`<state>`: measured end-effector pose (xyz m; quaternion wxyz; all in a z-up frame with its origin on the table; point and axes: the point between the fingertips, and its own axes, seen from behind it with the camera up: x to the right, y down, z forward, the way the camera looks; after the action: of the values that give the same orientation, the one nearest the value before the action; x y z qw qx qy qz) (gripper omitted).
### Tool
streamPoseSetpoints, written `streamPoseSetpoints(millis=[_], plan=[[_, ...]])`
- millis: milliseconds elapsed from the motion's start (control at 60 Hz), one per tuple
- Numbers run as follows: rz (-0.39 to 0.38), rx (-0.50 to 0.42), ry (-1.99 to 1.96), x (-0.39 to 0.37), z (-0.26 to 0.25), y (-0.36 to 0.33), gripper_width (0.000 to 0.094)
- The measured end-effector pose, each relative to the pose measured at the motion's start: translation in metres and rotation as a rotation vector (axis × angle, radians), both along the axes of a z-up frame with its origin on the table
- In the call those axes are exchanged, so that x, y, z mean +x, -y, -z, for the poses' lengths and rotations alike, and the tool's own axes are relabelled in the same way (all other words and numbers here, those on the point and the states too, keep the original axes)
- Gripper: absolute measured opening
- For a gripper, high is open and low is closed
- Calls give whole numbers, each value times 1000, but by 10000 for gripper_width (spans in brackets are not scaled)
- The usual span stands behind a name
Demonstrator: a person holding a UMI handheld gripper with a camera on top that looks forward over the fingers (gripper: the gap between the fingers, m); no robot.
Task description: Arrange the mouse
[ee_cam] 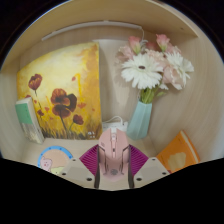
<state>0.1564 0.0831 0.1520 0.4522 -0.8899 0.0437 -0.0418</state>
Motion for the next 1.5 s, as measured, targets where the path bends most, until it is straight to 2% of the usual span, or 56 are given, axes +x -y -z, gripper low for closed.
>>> streamPoseSetpoints(millis=[167, 283, 350, 417, 550, 633, 833, 933, 1117, 1150, 1183, 1217, 1250, 1500], plan=[[-66, 160, 20, -89, -102, -25, 393], [-143, 204, 20, -165, -117, -34, 391], [-171, 176, 14, -202, -93, -36, 392], [-190, 103, -7, -231, -48, -34, 390], [-181, -57, 2, -251, 56, -21, 390], [-172, -118, -6, -254, 101, -13, 391], [-143, -216, -25, -251, 163, 1, 394], [-145, -197, -29, -251, 162, 0, 395], [-161, -200, -39, -253, 164, -1, 540], [-166, -222, -40, -252, 165, 2, 601], [-160, -234, -41, -251, 161, 5, 709], [-161, -230, -41, -250, 152, 6, 806], [-161, -212, -41, -249, 140, 7, 861], [-165, -72, -67, -241, 19, 57, 855]])
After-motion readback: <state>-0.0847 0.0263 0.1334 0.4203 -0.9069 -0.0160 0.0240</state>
